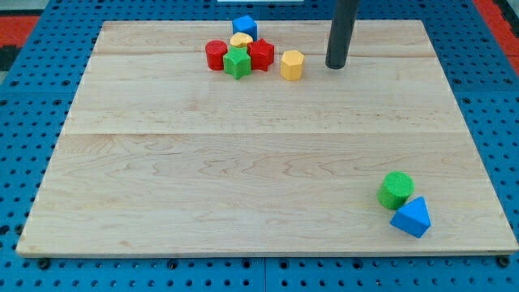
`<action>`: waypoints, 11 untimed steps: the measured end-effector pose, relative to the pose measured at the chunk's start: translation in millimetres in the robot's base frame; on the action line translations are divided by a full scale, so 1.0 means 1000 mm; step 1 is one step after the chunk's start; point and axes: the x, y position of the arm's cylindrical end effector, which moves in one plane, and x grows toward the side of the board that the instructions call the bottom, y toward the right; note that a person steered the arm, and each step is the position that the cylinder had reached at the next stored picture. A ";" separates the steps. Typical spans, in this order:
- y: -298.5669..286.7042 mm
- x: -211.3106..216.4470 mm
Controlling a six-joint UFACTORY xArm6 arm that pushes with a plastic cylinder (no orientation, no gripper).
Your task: Place the blue triangle at the bottom center
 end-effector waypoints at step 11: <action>0.021 0.284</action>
